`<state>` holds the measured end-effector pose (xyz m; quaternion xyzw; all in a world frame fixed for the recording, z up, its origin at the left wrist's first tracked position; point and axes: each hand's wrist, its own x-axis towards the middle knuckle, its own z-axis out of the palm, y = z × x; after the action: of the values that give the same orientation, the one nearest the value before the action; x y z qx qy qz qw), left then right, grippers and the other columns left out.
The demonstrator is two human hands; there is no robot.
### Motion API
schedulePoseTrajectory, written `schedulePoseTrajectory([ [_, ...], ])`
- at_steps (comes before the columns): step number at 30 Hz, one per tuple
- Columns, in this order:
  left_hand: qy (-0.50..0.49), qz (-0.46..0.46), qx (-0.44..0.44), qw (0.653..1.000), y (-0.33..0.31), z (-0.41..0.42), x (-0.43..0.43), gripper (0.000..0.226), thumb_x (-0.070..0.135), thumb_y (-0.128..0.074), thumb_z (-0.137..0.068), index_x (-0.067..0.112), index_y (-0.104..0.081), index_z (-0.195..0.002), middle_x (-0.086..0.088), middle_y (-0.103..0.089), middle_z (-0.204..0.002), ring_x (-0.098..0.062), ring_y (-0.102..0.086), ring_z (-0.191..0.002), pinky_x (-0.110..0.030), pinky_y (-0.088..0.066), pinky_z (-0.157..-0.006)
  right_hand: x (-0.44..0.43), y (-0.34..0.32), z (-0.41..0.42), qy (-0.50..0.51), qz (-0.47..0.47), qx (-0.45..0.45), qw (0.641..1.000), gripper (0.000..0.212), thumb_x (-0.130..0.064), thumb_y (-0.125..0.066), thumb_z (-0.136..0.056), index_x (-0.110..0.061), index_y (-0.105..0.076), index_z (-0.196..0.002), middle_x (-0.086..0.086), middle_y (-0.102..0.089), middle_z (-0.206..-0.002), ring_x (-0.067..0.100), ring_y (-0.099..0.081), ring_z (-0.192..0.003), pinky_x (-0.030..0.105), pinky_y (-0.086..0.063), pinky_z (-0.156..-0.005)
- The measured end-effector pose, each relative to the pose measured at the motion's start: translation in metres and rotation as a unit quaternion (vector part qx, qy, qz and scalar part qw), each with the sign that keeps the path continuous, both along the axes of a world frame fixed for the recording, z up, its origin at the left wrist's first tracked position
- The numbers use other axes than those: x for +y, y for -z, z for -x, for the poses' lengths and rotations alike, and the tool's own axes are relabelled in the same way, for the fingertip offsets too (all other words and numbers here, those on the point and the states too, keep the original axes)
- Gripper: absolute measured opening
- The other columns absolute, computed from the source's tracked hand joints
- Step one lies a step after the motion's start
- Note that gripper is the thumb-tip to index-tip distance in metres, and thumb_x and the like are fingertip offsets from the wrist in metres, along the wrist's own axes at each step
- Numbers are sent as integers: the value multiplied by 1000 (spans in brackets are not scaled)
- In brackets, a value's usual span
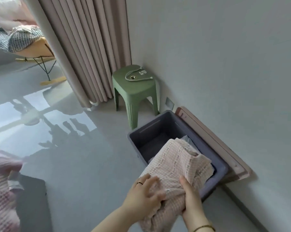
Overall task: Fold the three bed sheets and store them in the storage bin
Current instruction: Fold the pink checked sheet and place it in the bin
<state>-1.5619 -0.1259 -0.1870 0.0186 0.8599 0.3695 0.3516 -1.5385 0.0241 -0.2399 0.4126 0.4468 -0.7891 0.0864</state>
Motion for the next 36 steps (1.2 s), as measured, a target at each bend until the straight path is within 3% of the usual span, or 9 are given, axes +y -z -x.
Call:
schedulePoseTrajectory([
  [2, 92, 21, 1, 996, 6, 26, 10, 96, 76, -34, -48, 43, -26, -138, 14, -7, -153, -6, -6, -142, -26, -13, -116, -2, 19, 25, 42, -34, -37, 998, 57, -34, -72, -69, -12, -58, -120, 11, -64, -114, 33, -62, -100, 51, -49, -90],
  [3, 115, 29, 2, 993, 10, 38, 12, 99, 74, -36, -46, 44, -22, -139, 16, -4, -153, -4, -3, -142, -26, -13, -116, -2, 26, 37, 59, -44, -47, 996, 53, -30, -73, -71, -12, -58, -119, 12, -64, -115, 34, -61, -100, 52, -48, -91],
  [5, 168, 57, 12, 984, 28, 72, 17, 86, 58, -53, -66, 43, -14, -141, 16, 1, -154, -3, -2, -142, -26, -15, -115, 0, 41, 67, 87, -54, -72, 992, 48, -22, -72, -76, -10, -54, -119, 15, -62, -115, 37, -60, -100, 55, -47, -90],
  [8, 197, 98, 12, 975, 56, 116, 21, 79, 38, -56, -80, 43, -7, -142, 15, 2, -154, -6, -5, -142, -25, -18, -113, 1, 62, 111, 96, -54, -106, 988, 53, -18, -71, -77, -5, -48, -124, 18, -60, -116, 38, -59, -100, 54, -47, -90],
  [13, 225, 150, 26, 962, 130, 211, 32, 81, 43, -53, -82, 40, -1, -144, 15, 4, -155, -10, -12, -142, -24, -19, -111, 5, 126, 204, 110, -66, -138, 982, 56, -17, -70, -79, -6, -40, -125, 13, -54, -115, 31, -55, -97, 43, -48, -83],
  [21, 293, 162, 22, 942, 272, 319, 51, 73, 39, -46, -91, 37, 3, -145, 15, 5, -155, -11, -10, -143, -25, -14, -114, 19, 261, 307, 110, -117, -154, 975, 65, -27, -69, -79, -9, -34, -131, 11, -53, -125, 30, -54, -109, 46, -46, -96],
  [27, 321, 170, -13, 932, 364, 347, 48, 74, 33, -45, -93, 32, 6, -146, 10, 3, -156, -17, -12, -143, -27, -15, -115, 15, 350, 332, 100, -154, -194, 964, 79, -34, -66, -81, -7, -22, -140, 9, -45, -135, 28, -48, -118, 39, -42, -98],
  [32, 280, 161, -58, 945, 418, 352, 41, 69, 31, -44, -94, 31, 1, -146, 7, -11, -155, -20, -22, -138, -31, -28, -109, 16, 397, 348, 25, -165, -248, 954, 68, -32, -61, -83, -5, -25, -133, 12, -48, -128, 28, -53, -101, 35, -46, -92],
  [36, 306, 184, -40, 933, 455, 361, 51, 64, 31, -41, -95, 30, -2, -147, 2, -17, -153, -22, -28, -135, -31, -31, -106, 23, 444, 353, 64, -141, -258, 954, 80, -32, -66, -79, -2, -22, -138, 13, -40, -139, 31, -44, -124, 38, -39, -104],
])
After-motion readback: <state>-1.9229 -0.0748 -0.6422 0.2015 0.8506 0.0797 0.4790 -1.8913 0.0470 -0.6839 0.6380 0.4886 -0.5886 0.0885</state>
